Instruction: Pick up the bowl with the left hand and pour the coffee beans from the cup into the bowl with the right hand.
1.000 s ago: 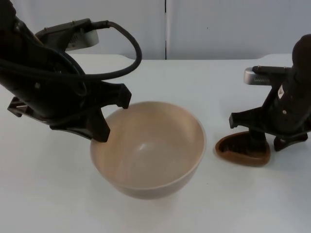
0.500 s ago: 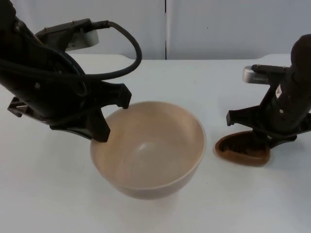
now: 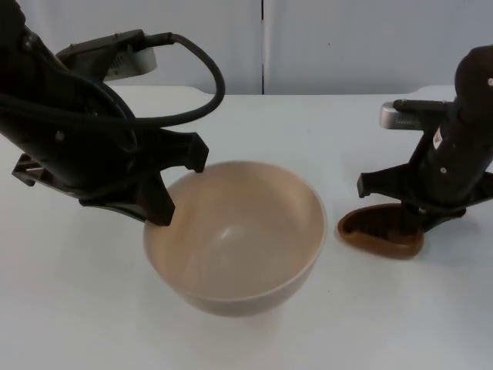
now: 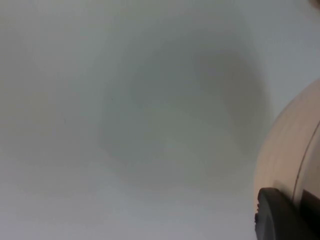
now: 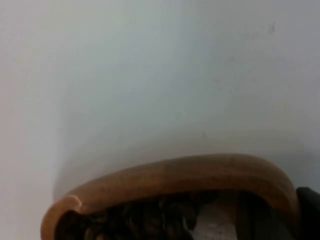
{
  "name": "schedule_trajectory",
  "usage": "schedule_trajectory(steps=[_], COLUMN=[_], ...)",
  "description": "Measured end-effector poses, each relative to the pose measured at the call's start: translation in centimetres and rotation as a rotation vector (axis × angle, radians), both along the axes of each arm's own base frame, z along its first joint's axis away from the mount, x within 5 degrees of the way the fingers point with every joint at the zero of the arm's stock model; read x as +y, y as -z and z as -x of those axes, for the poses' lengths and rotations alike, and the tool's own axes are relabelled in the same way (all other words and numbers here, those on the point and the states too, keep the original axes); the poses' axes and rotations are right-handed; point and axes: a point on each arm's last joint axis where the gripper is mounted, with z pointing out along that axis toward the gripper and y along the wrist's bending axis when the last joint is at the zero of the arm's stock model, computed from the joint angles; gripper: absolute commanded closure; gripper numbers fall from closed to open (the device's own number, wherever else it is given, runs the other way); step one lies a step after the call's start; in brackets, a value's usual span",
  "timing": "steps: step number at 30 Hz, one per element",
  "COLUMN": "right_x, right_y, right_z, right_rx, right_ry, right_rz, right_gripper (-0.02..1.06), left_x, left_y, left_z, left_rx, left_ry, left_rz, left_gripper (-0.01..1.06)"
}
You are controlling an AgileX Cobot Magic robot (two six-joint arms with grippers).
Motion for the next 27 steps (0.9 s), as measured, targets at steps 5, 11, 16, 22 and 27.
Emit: schedule_trajectory(steps=[5,11,16,22,27], right_x=[0.0,-0.1,-0.3,-0.8,-1.3], right_y=[-0.6,-3.4,-6.9,-11.2,-14.0], right_z=[-0.3,-0.2,0.0,1.1,2.2], right_rx=[0.023,-0.024,-0.089,-0.146,-0.166], right_ry=[-0.029,-0.067,-0.095,-0.134,-0.180], right_rz=[0.028,0.034,0.023,0.025,0.043], right_gripper=[1.05,1.05,1.05,1.05,1.05], left_x=[0.0,0.0,0.0,0.0,0.0], left_y=[0.0,0.0,0.0,0.0,0.0], left_z=[0.0,0.0,0.0,0.0,0.0], left_rx=[0.000,0.001,0.001,-0.001,-0.001], left_ry=[0.000,-0.001,-0.001,-0.002,-0.002], left_rz=[0.000,0.001,0.001,0.001,0.001], left_gripper=[1.05,1.05,1.05,1.05,1.05])
